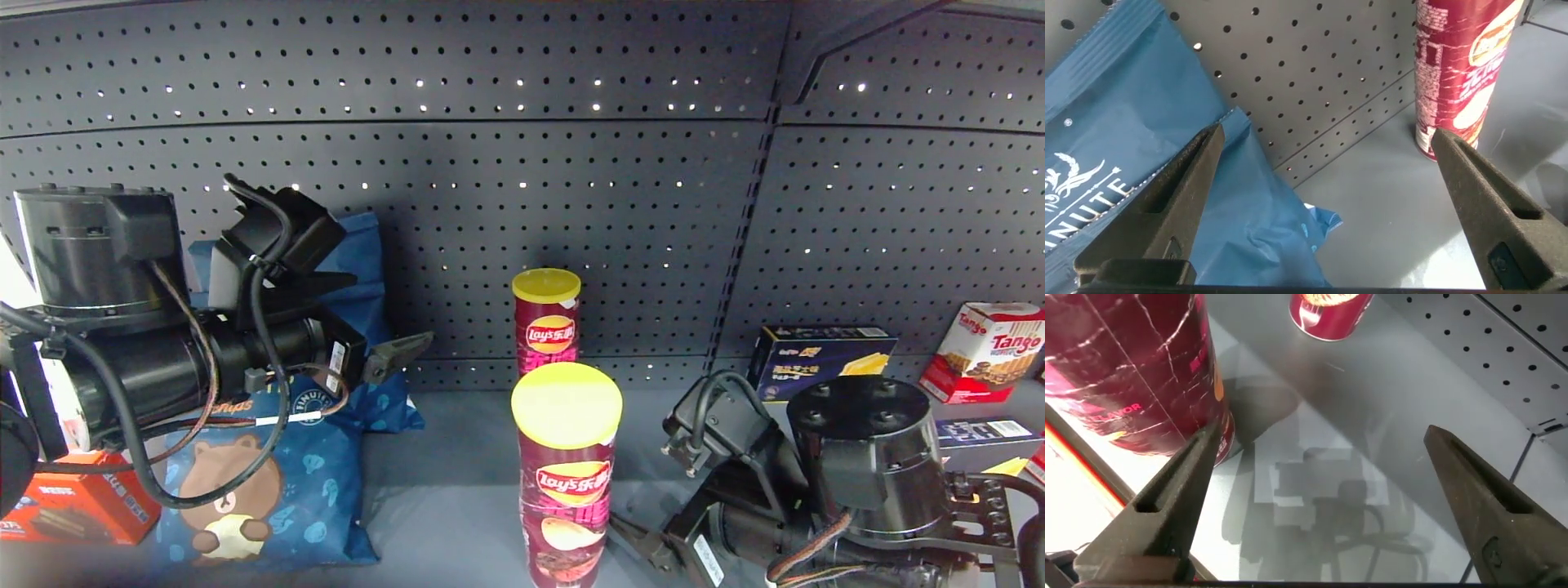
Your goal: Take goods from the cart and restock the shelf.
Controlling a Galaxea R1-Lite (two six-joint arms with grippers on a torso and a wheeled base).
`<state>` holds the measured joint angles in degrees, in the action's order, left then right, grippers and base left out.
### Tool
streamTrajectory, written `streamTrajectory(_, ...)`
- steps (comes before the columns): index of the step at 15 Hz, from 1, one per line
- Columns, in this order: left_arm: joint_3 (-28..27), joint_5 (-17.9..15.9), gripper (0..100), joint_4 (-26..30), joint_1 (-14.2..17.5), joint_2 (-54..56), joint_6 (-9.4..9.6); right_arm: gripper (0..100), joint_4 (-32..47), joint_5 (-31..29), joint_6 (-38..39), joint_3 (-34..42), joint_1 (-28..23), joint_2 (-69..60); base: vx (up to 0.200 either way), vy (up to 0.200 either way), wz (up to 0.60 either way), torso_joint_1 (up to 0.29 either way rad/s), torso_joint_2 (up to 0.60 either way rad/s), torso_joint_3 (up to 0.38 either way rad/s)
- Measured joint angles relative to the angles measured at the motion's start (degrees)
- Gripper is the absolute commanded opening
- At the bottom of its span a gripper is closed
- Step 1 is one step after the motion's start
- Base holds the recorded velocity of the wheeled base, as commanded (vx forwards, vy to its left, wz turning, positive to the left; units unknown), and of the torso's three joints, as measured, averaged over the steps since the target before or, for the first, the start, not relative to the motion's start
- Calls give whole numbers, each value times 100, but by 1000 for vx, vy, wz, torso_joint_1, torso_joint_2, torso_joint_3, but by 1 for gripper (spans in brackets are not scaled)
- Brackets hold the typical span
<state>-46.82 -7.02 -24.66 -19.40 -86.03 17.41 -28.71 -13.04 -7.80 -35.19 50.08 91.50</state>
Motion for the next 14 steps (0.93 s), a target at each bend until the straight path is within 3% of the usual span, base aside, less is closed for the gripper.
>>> streamTrajectory(14, 17, 0, 100, 0, 7, 0, 0, 100, -73, 11, -10, -13, 44, 105, 0, 0, 0, 0, 0, 0)
